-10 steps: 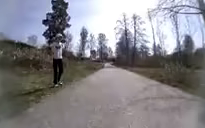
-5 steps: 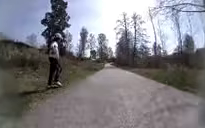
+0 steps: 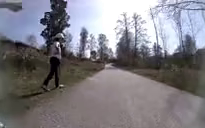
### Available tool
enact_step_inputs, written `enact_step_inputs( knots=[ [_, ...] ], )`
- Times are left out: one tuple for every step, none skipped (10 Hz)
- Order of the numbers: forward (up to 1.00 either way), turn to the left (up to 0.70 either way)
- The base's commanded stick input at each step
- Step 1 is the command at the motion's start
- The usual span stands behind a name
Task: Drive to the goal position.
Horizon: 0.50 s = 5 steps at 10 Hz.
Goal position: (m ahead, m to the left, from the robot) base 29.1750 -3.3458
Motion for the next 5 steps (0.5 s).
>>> enact_step_inputs(
  knots=[
    [1.0,0.0],
    [1.0,0.0],
    [1.0,-0.06],
    [1.0,-0.33],
    [1.0,-0.34]
  ],
)
